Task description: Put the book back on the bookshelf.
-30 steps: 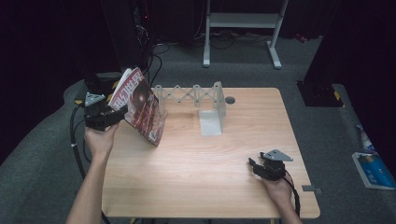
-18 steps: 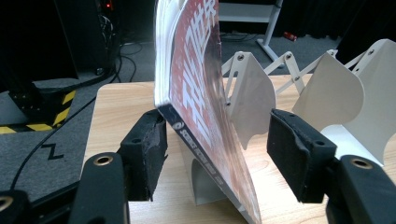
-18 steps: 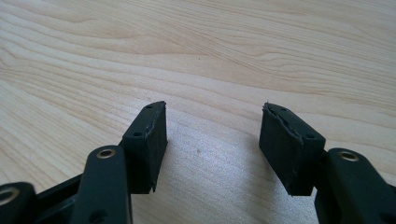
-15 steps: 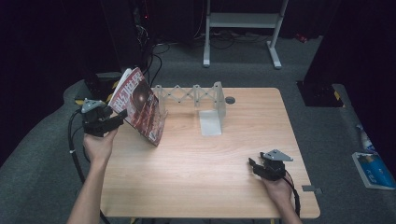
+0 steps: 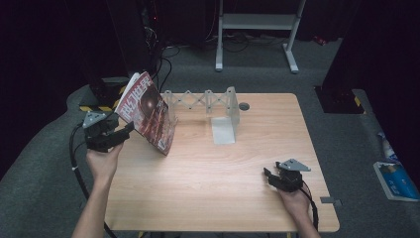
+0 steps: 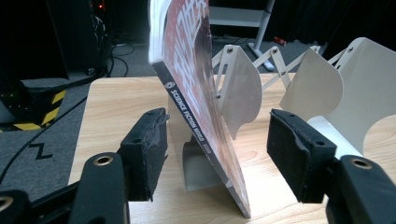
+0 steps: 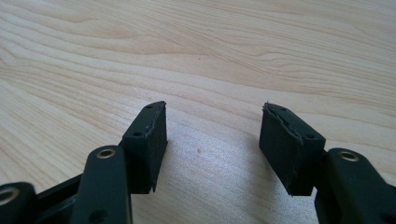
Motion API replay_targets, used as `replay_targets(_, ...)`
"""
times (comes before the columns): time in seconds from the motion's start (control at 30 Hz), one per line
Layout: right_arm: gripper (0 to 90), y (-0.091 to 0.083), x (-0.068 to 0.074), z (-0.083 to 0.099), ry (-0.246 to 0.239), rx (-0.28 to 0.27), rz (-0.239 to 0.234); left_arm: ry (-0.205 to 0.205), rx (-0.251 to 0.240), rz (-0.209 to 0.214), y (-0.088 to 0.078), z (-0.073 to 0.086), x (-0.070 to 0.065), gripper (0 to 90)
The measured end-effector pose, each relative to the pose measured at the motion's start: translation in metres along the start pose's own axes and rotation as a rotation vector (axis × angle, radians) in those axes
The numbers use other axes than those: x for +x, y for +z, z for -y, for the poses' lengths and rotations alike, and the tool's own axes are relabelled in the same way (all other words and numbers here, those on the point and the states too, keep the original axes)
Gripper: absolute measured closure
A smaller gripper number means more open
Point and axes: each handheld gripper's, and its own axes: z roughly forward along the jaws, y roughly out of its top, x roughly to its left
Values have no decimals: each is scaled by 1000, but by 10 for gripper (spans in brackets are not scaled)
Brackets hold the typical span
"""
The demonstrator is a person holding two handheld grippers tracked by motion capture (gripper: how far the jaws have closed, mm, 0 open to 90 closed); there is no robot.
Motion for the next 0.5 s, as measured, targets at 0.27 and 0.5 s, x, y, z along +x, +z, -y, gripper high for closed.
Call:
replay_targets(0.27,416,0,0,0,-1,0,0,-3,-6,16,-3,4,-3,383)
replay_targets(0.5,415,0,0,0,0,0,0,0,-14,34,-5,7,-7,383)
